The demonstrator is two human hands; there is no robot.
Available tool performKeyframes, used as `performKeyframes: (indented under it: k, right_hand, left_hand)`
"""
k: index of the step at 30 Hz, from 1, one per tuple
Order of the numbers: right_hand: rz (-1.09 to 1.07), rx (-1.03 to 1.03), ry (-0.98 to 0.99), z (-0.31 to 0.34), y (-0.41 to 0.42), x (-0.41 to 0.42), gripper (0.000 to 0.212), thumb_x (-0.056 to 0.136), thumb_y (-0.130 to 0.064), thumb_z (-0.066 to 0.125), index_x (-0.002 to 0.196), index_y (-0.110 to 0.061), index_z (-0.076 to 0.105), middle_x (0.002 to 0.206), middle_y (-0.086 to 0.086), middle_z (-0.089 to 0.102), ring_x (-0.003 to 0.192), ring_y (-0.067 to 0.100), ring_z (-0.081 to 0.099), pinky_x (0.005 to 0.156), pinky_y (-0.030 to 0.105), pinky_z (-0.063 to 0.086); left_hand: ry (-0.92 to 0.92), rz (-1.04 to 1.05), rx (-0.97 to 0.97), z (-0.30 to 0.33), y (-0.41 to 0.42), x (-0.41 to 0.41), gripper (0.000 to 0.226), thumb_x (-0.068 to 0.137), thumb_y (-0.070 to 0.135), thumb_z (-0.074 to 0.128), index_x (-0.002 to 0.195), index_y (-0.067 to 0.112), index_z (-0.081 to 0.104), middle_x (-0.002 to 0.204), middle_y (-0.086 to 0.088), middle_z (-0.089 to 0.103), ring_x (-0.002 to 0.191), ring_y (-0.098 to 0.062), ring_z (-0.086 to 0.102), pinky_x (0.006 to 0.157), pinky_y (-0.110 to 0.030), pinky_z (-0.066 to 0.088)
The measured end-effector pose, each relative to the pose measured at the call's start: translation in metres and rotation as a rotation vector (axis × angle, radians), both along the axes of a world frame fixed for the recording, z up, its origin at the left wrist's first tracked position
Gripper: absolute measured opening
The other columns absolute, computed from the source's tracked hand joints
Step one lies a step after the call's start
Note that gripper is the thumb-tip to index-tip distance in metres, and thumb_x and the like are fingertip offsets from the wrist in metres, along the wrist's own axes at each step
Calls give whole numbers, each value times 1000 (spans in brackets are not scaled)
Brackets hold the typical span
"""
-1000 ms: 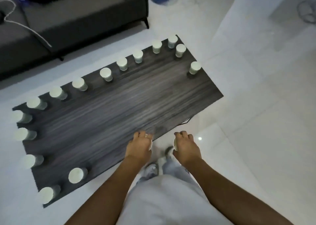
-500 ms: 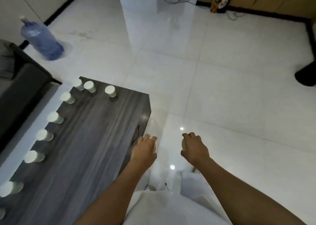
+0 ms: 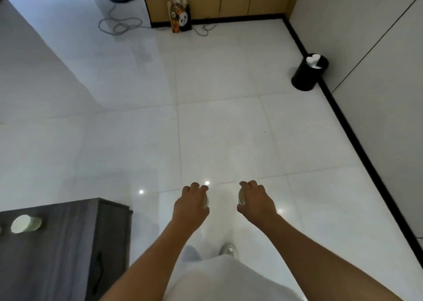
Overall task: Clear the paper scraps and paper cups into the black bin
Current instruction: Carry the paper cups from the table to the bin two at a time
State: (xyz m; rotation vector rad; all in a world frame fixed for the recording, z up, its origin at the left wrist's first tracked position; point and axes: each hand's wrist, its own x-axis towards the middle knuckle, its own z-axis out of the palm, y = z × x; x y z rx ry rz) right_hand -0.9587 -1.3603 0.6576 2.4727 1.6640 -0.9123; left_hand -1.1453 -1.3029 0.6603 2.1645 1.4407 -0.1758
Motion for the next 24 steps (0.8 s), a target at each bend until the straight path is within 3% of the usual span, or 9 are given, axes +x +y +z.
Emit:
performKeyframes:
  k: [7,13,18,24]
  right_hand:
    - [-140,-2,41,-8,73,92,54,84,-25,63,133,-20,42,130,2,43,116,22,43,76,30,45]
    - [-272,10,28,-11,166,165,59,85,-28,63,138,-20,38,132,2,42,119,23,42,83,32,49]
    - [-394,21,23,-1,232,224,60,85,-30,63,139,-21,37,133,1,41,119,22,41,80,31,49]
    - [-506,-4,29,4,284,309,61,87,-27,62,142,-21,35,134,1,40,122,23,40,85,33,51]
  left_hand:
    - [41,-160,-30,-2,95,99,56,85,29,63,136,26,41,133,6,41,123,-16,38,83,-32,48]
    - [93,-310,-3,0,218,185,54,88,25,61,138,24,40,135,4,41,124,-18,38,86,-32,49]
    - [114,-443,12,10,312,261,54,87,24,59,138,25,40,134,3,41,123,-18,38,85,-33,50]
    - [120,-560,0,14,386,365,56,85,26,60,138,26,39,135,3,39,124,-19,36,83,-34,49]
